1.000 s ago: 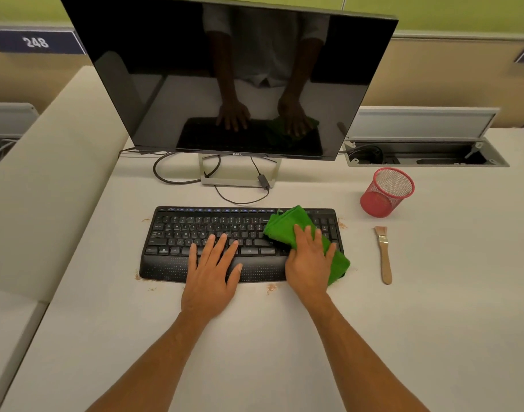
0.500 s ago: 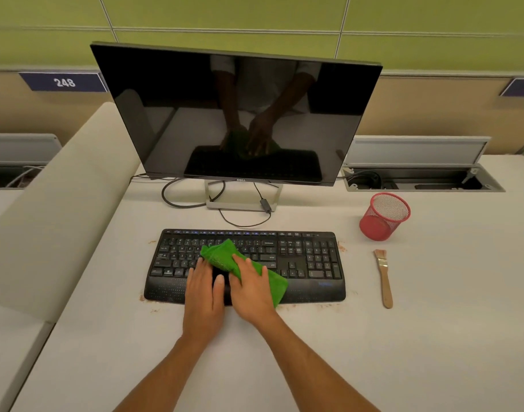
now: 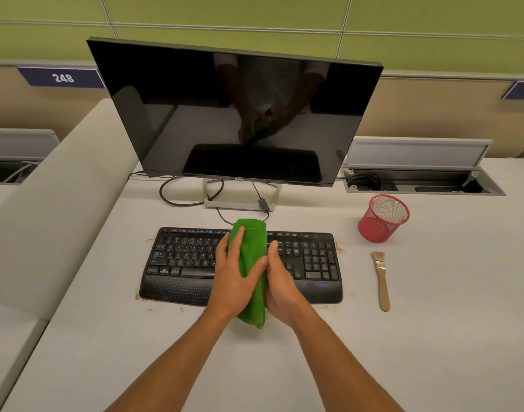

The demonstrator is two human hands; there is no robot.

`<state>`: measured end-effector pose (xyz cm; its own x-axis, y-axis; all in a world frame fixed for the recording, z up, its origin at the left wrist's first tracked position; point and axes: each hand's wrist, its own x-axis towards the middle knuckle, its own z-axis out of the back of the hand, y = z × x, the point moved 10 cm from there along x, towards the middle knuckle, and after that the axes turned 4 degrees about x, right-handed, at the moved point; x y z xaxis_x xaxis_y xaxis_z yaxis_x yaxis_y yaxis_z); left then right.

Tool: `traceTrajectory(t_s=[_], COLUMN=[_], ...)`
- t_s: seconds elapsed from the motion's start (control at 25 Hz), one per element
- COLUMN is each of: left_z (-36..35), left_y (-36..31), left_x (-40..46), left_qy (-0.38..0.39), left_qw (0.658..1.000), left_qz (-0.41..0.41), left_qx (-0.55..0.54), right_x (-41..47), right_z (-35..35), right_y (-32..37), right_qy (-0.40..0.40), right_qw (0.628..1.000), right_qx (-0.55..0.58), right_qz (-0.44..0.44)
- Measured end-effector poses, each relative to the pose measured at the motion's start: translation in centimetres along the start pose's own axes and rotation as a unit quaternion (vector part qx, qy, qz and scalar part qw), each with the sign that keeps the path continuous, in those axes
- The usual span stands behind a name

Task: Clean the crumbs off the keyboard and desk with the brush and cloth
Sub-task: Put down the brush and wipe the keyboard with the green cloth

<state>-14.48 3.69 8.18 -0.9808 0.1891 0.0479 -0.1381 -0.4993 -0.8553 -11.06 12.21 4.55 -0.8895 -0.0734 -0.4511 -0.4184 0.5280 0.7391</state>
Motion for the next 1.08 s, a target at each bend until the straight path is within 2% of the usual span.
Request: traceTrajectory(t_s=[0.04, 0.08, 0.12, 0.2, 0.28, 0.36, 0.4, 0.56, 0.8, 1.08], left_z=[-0.3, -0.5, -0.7, -1.8, -3.2, -5.0, -5.9, -8.6, -4.7, 2.6], left_y=[0.0, 0.0, -0.3, -1.2, -1.4, -0.7, -0.4, 0.9, 3.3, 7.7], left_x=[0.0, 0.0, 0.0, -0.3, -0.2, 0.0, 0.1, 0.9, 4.5, 5.2], left_qy=[0.002, -0.007, -0.019, -0.029, -0.018, 0.012, 0.031, 0.099, 0.07, 0.003], left_qw=[0.999, 0.993, 0.982, 0.959, 0.941, 0.921, 0.912, 0.889, 0.895, 0.895], left_qz=[-0.014, -0.034, -0.059, -0.1, -0.099, -0.084, -0.086, -0.097, -0.001, 0.11], left_qx=[0.047, 0.113, 0.18, 0.263, 0.323, 0.381, 0.4, 0.437, 0.441, 0.432], right_x=[0.1, 0.5, 0.5, 0.0, -0.4, 0.3, 0.8, 1.7, 1.6, 2.2], right_z=[0.8, 1.6, 2.3, 3.9, 5.4, 7.5, 8.4, 9.6, 8.7, 8.9], right_y=[0.4, 1.1, 2.3, 5.4, 7.1, 7.2, 6.8, 4.6, 4.2, 3.7], right_qy=[-0.002, -0.013, -0.04, -0.127, -0.186, -0.225, -0.23, -0.229, -0.233, -0.219], right_qw=[0.999, 0.99, 0.968, 0.895, 0.825, 0.761, 0.742, 0.721, 0.621, 0.612], right_qx=[-0.041, -0.13, -0.229, -0.373, -0.449, -0.521, -0.547, -0.59, -0.69, -0.72], right_qz=[0.013, 0.047, 0.095, 0.209, 0.289, 0.315, 0.312, 0.281, 0.29, 0.241])
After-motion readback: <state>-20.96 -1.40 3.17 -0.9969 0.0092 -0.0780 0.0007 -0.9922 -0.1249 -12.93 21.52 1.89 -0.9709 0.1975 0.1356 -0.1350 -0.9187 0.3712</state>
